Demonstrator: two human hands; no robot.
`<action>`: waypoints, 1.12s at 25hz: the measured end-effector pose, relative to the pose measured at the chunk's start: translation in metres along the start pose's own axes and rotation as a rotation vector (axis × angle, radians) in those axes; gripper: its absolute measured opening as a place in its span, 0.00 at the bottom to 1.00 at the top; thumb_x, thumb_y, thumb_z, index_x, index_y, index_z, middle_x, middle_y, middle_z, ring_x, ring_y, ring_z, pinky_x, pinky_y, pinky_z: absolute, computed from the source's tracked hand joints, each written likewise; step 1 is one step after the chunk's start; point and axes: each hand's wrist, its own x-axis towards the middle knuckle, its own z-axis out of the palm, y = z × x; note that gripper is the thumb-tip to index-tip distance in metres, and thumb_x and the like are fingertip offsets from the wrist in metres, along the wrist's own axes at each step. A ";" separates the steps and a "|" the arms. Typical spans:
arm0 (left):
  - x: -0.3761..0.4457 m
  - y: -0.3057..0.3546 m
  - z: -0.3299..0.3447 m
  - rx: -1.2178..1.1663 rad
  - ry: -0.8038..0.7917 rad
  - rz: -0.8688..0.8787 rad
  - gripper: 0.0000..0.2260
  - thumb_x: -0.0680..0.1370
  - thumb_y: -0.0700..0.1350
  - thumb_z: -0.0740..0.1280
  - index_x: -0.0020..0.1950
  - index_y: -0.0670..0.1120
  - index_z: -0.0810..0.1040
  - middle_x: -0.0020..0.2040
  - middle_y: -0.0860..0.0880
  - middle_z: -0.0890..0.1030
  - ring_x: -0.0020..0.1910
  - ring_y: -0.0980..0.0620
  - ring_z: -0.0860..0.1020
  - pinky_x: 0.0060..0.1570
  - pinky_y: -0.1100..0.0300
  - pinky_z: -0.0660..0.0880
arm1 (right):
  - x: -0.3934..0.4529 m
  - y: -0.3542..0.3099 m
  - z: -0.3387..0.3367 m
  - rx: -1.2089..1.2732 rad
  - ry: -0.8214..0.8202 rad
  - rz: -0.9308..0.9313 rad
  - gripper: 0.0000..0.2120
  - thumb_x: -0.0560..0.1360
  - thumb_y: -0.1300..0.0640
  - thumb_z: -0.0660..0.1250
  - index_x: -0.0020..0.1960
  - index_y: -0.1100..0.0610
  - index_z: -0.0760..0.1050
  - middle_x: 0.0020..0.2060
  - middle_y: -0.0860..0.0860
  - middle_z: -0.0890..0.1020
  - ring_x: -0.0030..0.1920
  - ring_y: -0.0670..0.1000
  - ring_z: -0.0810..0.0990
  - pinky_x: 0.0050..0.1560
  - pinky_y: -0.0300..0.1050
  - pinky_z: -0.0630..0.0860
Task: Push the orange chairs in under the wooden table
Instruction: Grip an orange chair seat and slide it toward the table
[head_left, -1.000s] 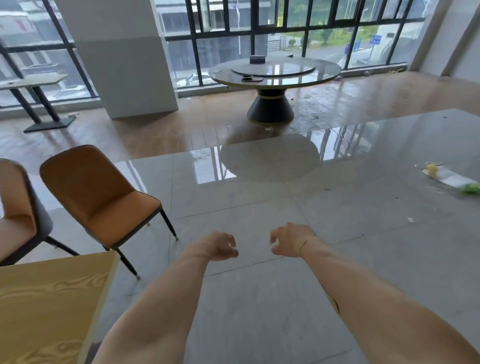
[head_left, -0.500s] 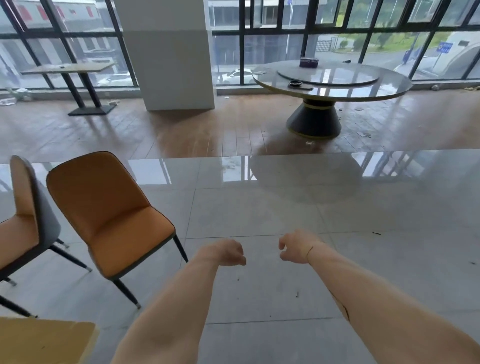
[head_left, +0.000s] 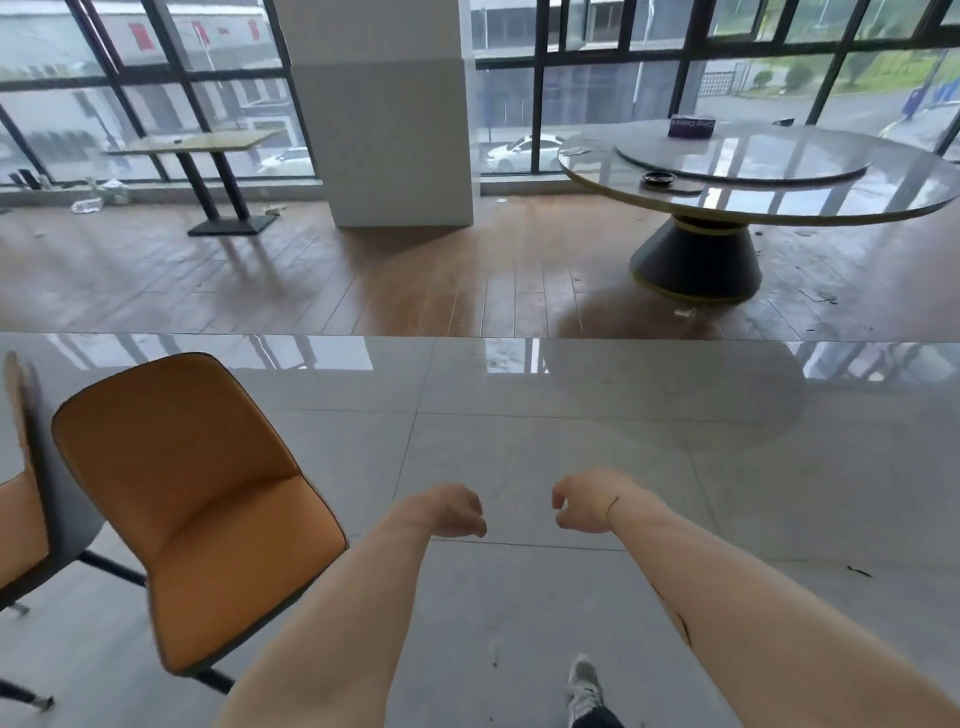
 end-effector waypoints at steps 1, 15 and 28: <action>0.021 0.000 -0.017 -0.015 -0.006 -0.020 0.21 0.78 0.50 0.65 0.71 0.47 0.73 0.71 0.47 0.73 0.70 0.46 0.70 0.67 0.56 0.67 | 0.026 0.010 -0.015 -0.017 -0.014 -0.014 0.18 0.79 0.48 0.61 0.68 0.49 0.74 0.67 0.53 0.76 0.64 0.56 0.76 0.59 0.47 0.73; 0.214 -0.104 -0.212 -0.322 0.044 -0.297 0.20 0.77 0.53 0.66 0.68 0.50 0.76 0.69 0.49 0.74 0.67 0.46 0.72 0.64 0.54 0.69 | 0.336 0.004 -0.232 -0.209 -0.030 -0.311 0.17 0.77 0.47 0.62 0.64 0.48 0.77 0.64 0.53 0.77 0.63 0.57 0.76 0.62 0.51 0.74; 0.345 -0.341 -0.390 -0.433 0.086 -0.419 0.19 0.75 0.55 0.66 0.65 0.53 0.77 0.68 0.51 0.74 0.66 0.47 0.72 0.66 0.51 0.70 | 0.592 -0.166 -0.406 -0.344 -0.049 -0.487 0.17 0.80 0.47 0.60 0.66 0.48 0.75 0.65 0.51 0.77 0.64 0.55 0.75 0.61 0.51 0.74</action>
